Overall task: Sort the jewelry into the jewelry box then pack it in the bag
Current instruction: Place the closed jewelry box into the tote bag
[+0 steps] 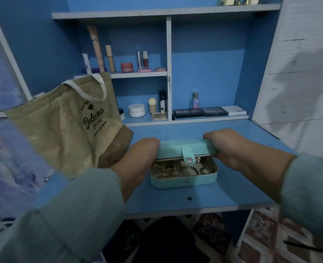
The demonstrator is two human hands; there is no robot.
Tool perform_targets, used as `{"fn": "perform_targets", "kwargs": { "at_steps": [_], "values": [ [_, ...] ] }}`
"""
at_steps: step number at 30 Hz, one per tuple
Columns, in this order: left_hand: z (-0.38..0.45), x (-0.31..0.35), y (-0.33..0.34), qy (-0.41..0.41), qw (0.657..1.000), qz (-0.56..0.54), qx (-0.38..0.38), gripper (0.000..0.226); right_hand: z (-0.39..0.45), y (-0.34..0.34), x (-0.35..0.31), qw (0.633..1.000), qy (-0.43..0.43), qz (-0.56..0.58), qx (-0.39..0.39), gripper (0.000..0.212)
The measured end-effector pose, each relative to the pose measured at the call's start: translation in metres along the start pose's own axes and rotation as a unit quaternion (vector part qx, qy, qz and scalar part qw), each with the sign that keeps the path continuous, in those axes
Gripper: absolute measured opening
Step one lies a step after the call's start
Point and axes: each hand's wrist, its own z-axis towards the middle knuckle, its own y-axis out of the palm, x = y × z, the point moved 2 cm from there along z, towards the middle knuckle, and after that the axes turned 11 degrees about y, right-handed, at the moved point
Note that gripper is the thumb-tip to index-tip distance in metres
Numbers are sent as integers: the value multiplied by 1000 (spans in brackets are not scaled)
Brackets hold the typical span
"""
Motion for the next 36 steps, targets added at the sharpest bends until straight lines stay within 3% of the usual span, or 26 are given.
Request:
{"fn": "perform_targets", "kwargs": {
  "at_steps": [2,5,8,11,15,18,25,29,36],
  "values": [
    [-4,-6,-1,10,998,65,-12,15,0,-2,7,998,-18,-51,15,9],
    [-13,-8,0,13,993,117,-17,44,0,-6,15,994,-33,-99,17,25],
    [-20,-13,5,42,983,174,-31,42,-2,-7,23,990,-50,-127,27,33],
    [-26,-11,14,54,979,197,-25,20,-4,-7,26,985,-63,-160,28,38],
    [-26,-9,20,55,943,325,-53,45,-6,-9,30,979,-80,-188,23,38],
    [-24,-8,19,60,916,389,-78,49,-6,-12,34,978,-83,-189,16,39],
    [-35,-16,22,91,946,306,-53,52,-14,-13,44,982,-89,-168,-4,40],
    [-33,-19,22,49,970,238,-2,53,-12,-13,45,985,-68,-157,-32,50],
    [-24,-18,23,45,992,100,56,19,-2,-13,48,994,-41,-88,-51,55]
  ]
}}
